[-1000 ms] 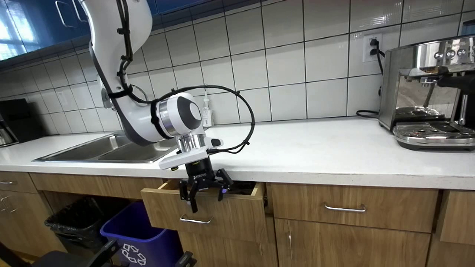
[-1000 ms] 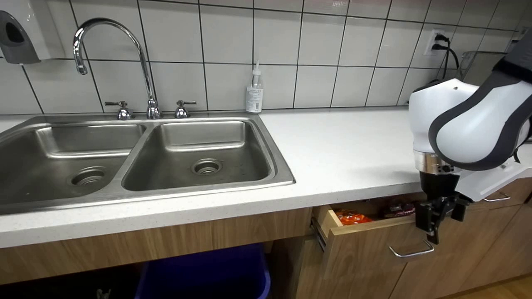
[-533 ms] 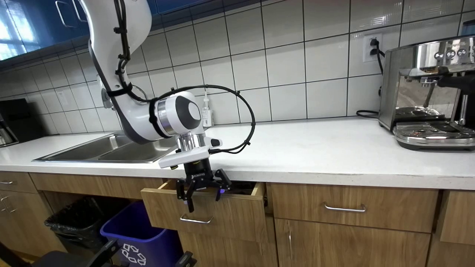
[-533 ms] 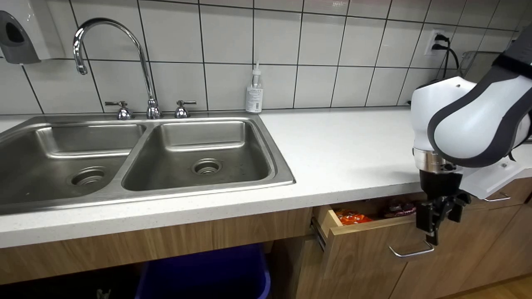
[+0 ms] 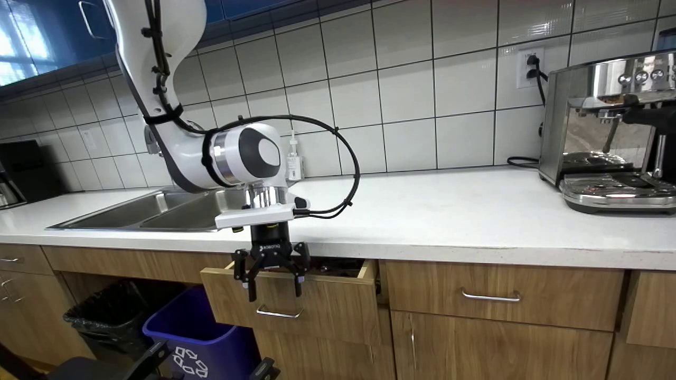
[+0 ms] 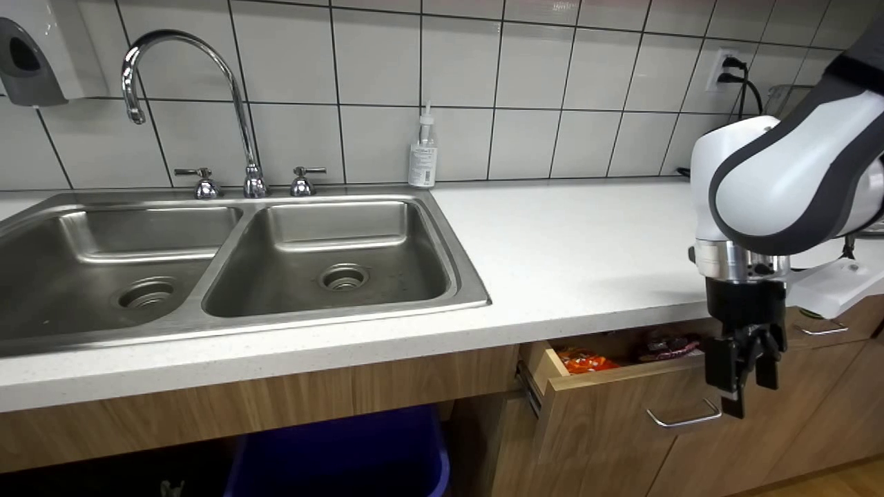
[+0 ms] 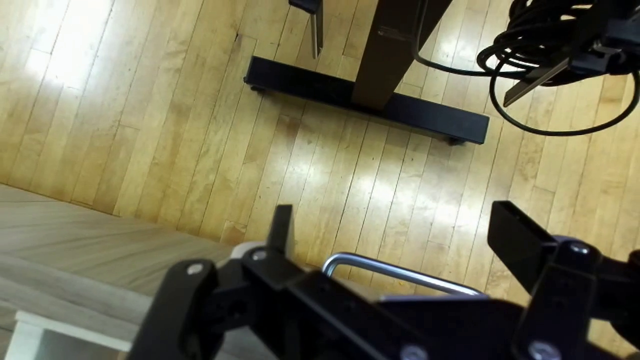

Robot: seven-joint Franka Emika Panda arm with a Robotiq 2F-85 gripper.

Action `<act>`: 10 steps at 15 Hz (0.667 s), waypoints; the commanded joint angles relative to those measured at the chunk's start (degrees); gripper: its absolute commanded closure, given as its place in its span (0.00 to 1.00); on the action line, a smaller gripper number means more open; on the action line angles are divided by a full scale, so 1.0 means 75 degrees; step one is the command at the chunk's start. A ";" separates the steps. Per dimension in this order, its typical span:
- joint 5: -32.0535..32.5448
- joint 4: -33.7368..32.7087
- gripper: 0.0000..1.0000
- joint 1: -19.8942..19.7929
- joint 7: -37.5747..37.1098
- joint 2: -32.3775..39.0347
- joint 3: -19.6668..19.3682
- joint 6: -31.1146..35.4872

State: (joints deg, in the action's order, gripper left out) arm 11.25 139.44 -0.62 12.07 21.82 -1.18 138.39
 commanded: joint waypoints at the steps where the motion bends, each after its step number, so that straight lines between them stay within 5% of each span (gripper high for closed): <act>1: 0.0196 0.0325 0.00 0.0026 -0.0172 -0.0413 -0.0052 -0.0026; 10: 0.1207 0.0397 0.00 0.0416 -0.1416 -0.0068 -0.0500 0.0959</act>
State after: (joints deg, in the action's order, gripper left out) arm 16.08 141.60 0.40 7.15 21.27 -2.76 141.82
